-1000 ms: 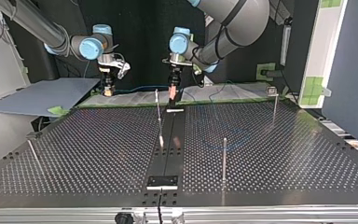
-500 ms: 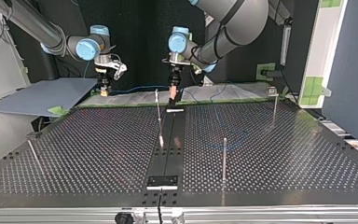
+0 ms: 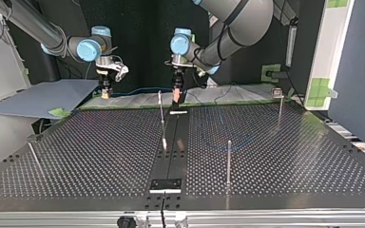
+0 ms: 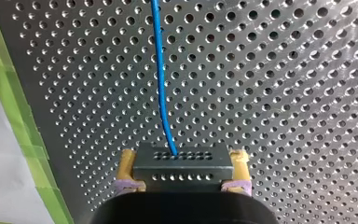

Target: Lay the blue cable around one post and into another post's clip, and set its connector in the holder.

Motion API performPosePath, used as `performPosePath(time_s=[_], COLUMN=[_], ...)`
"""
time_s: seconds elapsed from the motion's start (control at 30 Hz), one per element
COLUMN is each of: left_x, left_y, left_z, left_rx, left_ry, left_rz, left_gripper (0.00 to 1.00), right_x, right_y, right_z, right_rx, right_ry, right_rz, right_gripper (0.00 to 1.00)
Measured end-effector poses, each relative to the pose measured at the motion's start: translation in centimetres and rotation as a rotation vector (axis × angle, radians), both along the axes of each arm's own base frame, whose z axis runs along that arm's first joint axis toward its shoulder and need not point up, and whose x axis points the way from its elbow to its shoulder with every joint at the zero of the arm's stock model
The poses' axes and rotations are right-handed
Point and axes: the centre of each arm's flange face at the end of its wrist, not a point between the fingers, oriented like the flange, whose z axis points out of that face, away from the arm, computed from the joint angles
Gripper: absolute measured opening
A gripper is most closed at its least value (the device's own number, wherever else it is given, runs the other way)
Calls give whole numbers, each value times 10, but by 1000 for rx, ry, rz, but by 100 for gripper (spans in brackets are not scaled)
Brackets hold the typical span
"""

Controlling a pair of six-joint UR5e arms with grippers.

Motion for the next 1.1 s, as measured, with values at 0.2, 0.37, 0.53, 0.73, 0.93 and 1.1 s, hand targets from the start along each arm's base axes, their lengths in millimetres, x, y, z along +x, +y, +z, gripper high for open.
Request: performPosePath(time_s=[0.2,0.37,0.53,0.73,0.93,1.1], left_x=[6,10,12,13,15,15], left_y=[-3,-3,0,3,4,4], left_z=[4,5,4,4,4,4], left_rx=[4,7,11,10,7,5], left_ry=[6,11,21,27,30,30], left_rz=[-1,1,7,10,6,5], left_gripper=[4,4,4,4,4,6], right_x=[-1,-2,-3,-5,-6,-5], right_y=[-1,-2,-2,-4,-9,-11], right_z=[0,-1,-2,-3,-14,-26], right_rx=[-4,-5,-4,-2,20,61], right_ry=[-2,-2,-2,-2,7,24], right_rz=[-2,-4,-7,-15,-27,-27], right_gripper=[33,33,33,33,35,38])
